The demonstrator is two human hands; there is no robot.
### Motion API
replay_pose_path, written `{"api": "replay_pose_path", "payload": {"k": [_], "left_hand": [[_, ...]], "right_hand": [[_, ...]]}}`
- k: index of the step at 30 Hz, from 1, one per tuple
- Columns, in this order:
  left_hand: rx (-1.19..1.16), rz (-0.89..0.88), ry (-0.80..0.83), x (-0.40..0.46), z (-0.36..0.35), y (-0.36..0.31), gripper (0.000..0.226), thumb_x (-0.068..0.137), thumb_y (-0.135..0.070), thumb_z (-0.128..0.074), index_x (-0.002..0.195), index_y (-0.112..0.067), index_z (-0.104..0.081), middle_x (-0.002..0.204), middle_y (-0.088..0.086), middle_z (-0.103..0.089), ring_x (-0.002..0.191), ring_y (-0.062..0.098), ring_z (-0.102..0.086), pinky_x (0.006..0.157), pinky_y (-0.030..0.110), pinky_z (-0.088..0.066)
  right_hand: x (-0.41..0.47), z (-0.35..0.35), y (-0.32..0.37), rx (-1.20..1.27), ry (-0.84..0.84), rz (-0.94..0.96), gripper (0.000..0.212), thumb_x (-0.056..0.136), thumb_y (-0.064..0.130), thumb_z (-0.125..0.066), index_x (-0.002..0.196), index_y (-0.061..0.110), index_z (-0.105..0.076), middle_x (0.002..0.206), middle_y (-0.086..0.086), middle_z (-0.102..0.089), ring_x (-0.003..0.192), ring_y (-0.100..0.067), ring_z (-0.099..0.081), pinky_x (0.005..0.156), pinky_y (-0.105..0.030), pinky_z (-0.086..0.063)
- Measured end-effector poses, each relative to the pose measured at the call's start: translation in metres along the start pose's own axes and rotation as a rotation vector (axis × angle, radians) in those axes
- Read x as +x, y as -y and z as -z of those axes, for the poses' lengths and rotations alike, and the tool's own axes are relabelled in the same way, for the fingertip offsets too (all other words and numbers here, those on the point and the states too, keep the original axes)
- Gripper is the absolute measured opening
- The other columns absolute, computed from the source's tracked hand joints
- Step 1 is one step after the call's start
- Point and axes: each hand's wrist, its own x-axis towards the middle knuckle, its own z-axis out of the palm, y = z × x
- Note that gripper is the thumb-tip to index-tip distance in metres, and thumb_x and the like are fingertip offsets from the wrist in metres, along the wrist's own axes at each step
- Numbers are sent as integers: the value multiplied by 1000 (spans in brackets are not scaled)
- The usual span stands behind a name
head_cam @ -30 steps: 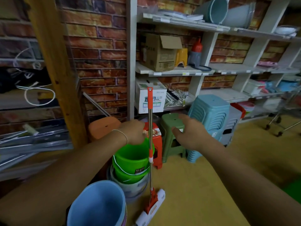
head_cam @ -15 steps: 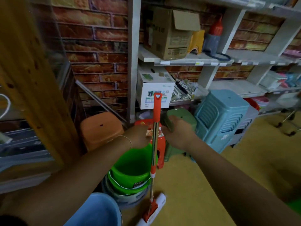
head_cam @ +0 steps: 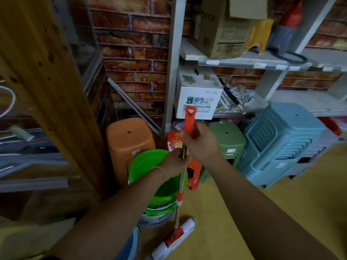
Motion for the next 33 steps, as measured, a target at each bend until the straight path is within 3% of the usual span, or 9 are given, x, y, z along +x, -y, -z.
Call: {"api": "replay_pose_path", "payload": {"k": [6,10,12,16,18,21,24,28,33], "left_hand": [[-6,63,-74,-27,-43,3,26,97,-31,-56,115,-13,-62,113,7,-69,104,22,-62,85,30,-45],[37,112,-113,-49,-84,0,15,96,-26,-55,105,-15,-59,107,7,-69,100,22,-63,87,36,-50],[-1,128,-129,-64,-106,-4,6,96,-21,-54,100,-18,-56,106,10,-68,100,22,-62,85,33,-48],[-42,157,-191,-79,-139,4,44,80,-47,-47,102,-11,-60,99,12,-69,96,30,-65,84,48,-52],[-36,176,-206,-87,-153,12,51,77,-49,-42,104,-9,-60,98,15,-68,95,34,-65,82,52,-52],[-18,210,-258,-116,-164,-3,27,81,-34,-44,97,-18,-57,92,9,-67,92,32,-64,79,49,-52],[-5,208,-282,-136,-166,-12,27,77,-24,-41,93,-12,-59,85,7,-64,85,29,-61,72,38,-49],[37,230,-297,-158,-158,-18,18,86,-11,-48,95,-5,-63,93,16,-68,88,29,-62,76,35,-47],[13,206,-330,-199,-137,-24,13,94,-3,-53,102,0,-62,95,8,-65,89,20,-58,75,27,-42]], "right_hand": [[-22,13,-43,46,14,130,34,86,37,-71,90,4,-66,75,-13,-64,71,-27,-61,68,-41,-50],[-44,36,-70,165,144,190,15,88,30,-71,87,15,-68,67,7,-62,66,0,-58,59,-12,-40],[-58,47,-85,242,198,226,5,89,27,-71,89,24,-66,67,13,-61,66,8,-57,60,-7,-39],[-84,58,-117,400,249,223,17,89,37,-66,102,26,-68,82,10,-69,78,-7,-65,71,-29,-52],[-95,62,-122,425,285,228,22,88,43,-63,102,27,-66,82,10,-68,78,-9,-65,71,-28,-51],[-115,66,-122,433,328,258,27,90,37,-64,106,15,-67,83,10,-67,77,-2,-63,69,-16,-46],[-132,70,-117,398,362,295,30,91,37,-63,107,13,-68,80,13,-63,72,1,-59,65,-11,-41],[-147,79,-100,419,408,318,20,91,30,-67,102,13,-69,69,5,-64,65,-8,-59,60,-17,-42],[-172,80,-61,493,463,343,15,89,40,-66,96,27,-68,79,-1,-71,77,-17,-67,72,-41,-54]]}}
